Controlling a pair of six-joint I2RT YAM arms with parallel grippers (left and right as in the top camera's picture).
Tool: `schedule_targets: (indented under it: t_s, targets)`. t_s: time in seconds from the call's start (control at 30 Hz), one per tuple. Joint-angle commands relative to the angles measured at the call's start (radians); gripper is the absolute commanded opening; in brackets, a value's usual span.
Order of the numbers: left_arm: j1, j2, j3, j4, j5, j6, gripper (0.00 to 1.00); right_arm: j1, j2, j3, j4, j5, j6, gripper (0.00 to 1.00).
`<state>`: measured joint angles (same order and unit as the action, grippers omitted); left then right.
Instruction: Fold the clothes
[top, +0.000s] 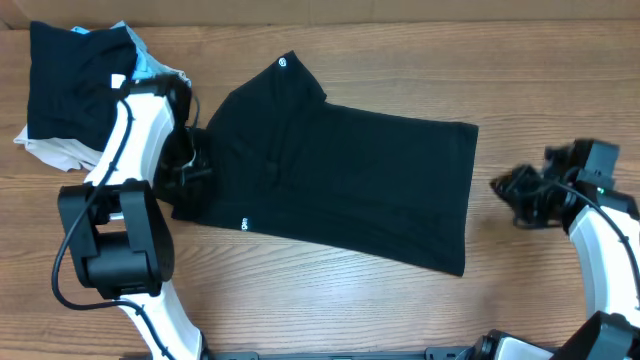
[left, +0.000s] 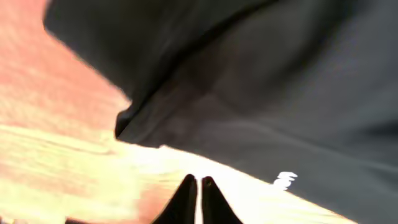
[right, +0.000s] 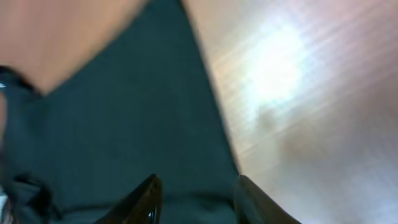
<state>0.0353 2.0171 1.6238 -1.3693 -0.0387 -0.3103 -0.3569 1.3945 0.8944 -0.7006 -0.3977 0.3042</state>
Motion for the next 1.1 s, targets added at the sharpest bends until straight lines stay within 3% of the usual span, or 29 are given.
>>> schedule_targets:
  t_s: [0.0,0.03,0.13,0.17,0.27,0.43,0.57,0.63,0.73,0.9,1.07]
  targets:
    - [-0.051,-0.063,0.116,0.026,0.031,0.055,0.15,0.037,0.027,0.008,0.101,-0.076,-0.012,0.41]
    - [-0.061,-0.063,0.139,0.053,0.042,0.087,0.17,0.047,0.040,0.008,0.135,-0.075,-0.013,0.41]
    - [-0.095,-0.063,0.174,0.174,0.063,0.182,0.43,0.100,0.127,0.008,0.288,-0.074,-0.005,0.40]
    - [-0.105,-0.063,0.174,0.207,0.065,0.194,0.46,0.115,0.160,0.008,0.315,-0.076,0.018,0.36]
    - [-0.126,-0.063,0.174,0.193,0.080,0.199,0.46,0.137,0.204,0.010,0.240,-0.106,0.086,0.34]
    - [-0.127,-0.063,0.174,0.093,0.072,0.207,0.45,0.137,0.198,0.010,-0.059,-0.211,0.048,0.35]
    - [-0.116,-0.063,0.174,0.079,0.069,0.210,0.45,0.138,0.198,0.010,-0.255,-0.095,0.023,0.69]
    - [-0.116,-0.063,0.174,0.080,0.085,0.210,0.46,0.138,0.198,0.010,-0.276,-0.019,0.007,0.76]
    - [-0.116,-0.063,0.174,0.083,0.116,0.210,0.46,0.138,0.198,0.009,-0.274,0.071,0.006,0.78]
    - [-0.116,-0.063,0.174,0.077,0.121,0.210,0.47,0.144,0.201,-0.028,-0.199,0.105,0.006,0.73]
    - [-0.114,-0.063,0.174,0.064,0.121,0.210,0.46,0.186,0.201,-0.139,-0.035,0.053,0.001,0.55]
